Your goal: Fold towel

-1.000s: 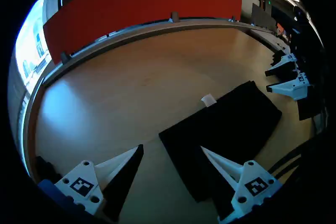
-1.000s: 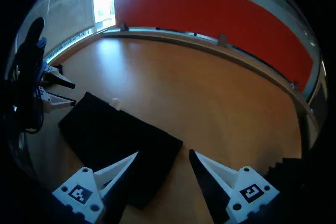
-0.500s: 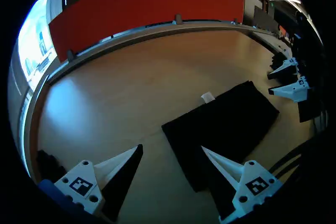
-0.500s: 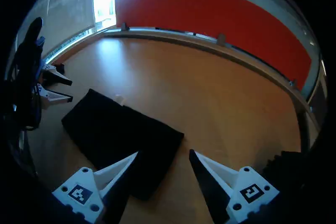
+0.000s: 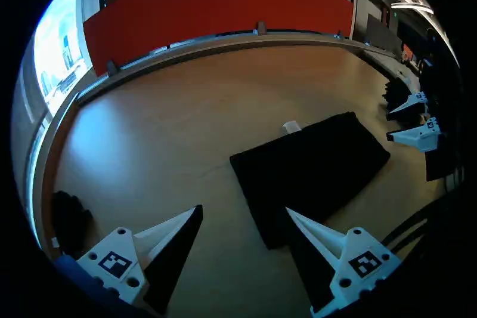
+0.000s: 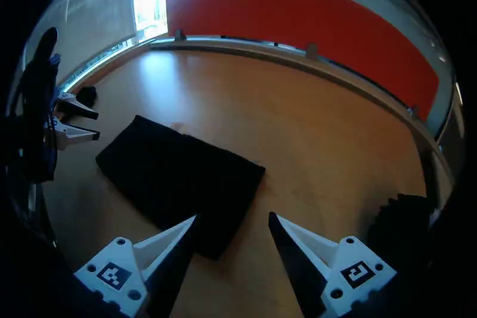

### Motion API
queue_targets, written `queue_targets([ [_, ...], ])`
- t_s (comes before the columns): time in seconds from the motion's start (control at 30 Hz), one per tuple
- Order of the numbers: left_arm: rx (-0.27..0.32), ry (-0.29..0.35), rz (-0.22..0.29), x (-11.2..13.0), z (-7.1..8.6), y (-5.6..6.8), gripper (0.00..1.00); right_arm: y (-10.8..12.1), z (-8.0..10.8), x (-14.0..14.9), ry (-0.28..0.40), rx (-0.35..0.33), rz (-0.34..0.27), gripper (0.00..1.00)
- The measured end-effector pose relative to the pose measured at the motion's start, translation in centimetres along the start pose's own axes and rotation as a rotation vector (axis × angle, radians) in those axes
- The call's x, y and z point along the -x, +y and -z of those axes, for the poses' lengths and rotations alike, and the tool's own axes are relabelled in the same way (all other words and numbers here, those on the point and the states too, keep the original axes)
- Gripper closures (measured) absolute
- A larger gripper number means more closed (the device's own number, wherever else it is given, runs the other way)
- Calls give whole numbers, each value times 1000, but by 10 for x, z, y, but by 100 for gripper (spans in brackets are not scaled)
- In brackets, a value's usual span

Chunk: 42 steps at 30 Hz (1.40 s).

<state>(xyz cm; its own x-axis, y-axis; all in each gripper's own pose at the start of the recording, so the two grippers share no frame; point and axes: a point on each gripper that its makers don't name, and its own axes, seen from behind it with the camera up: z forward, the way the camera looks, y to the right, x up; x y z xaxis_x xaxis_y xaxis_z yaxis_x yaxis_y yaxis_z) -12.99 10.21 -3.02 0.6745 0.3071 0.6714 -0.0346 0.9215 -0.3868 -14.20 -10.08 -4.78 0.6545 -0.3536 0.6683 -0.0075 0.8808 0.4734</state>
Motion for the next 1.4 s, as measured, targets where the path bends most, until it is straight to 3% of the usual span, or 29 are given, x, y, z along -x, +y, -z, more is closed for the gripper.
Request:
queue_targets([
  [0.37, -57, 5, 52, 15, 23, -11, 8, -10, 0, 7, -18, -56, 58, 16],
  [0.83, -107, -8, 148, 50, 58, -17, 8, -17, 0, 30, -94, -136, 208, 18],
  [1.4, -140, -19, 190, 74, 85, -24, 8, -14, 3, 55, -183, -190, 270, 54],
])
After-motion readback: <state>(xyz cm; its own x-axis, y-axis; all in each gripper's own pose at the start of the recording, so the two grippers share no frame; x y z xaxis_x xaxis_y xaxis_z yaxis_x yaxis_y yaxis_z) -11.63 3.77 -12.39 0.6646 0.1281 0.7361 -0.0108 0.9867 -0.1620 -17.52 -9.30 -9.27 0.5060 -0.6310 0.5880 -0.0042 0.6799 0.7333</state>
